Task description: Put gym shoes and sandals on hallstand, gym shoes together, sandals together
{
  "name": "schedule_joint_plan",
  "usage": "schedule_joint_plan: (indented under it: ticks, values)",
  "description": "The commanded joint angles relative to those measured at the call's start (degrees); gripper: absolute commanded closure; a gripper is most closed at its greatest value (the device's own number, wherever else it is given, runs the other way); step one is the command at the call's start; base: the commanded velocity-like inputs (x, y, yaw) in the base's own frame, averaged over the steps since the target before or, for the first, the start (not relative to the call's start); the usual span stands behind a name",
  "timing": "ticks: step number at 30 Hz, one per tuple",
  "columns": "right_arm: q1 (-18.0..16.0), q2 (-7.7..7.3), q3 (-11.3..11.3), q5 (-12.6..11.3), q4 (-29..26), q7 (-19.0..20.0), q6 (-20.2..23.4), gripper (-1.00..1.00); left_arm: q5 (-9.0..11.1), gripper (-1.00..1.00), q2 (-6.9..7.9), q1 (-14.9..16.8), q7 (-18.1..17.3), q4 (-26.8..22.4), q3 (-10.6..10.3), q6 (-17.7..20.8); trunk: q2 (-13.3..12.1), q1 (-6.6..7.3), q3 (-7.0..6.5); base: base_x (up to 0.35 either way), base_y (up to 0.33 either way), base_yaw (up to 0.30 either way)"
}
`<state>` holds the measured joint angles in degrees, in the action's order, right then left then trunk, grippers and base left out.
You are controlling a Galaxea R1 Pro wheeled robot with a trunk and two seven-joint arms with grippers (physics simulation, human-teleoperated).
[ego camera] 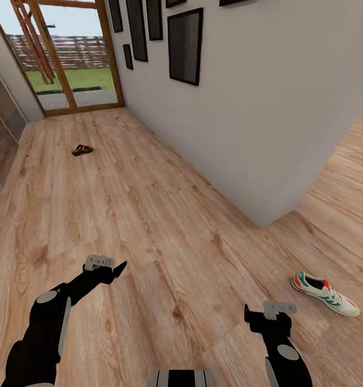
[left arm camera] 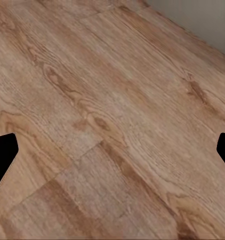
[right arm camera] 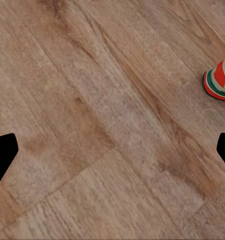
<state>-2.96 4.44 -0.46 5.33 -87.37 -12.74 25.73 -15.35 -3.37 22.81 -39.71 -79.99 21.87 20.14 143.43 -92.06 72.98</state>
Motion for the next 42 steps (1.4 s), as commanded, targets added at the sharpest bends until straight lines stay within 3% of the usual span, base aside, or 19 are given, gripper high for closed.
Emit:
schedule_joint_plan:
  ticks: [1, 26, 42]
  values:
    - [-0.03, 0.04, -0.03, 0.56, -0.08, 0.08, 0.46, -1.00, -0.29, -1.00, -0.06, 0.04, -0.46, -0.08, 0.18, 0.29, 0.02, -0.02, 0.05, 0.272, 0.220, -0.278]
    - [-0.03, 0.04, -0.05, 0.49, -0.08, 0.08, 0.46, -1.00, -0.29, -1.00, -0.06, 0.04, -0.46, -0.08, 0.14, 0.31, 0.02, -0.02, 0.05, 0.229, 0.254, -0.284]
    - [-0.03, 0.04, -0.07, 0.51, -0.08, 0.08, 0.46, -1.00, -0.29, -1.00, -0.06, 0.04, -0.46, -0.08, 0.10, 0.27, 0.02, -0.02, -0.10, 0.125, 0.289, -0.077]
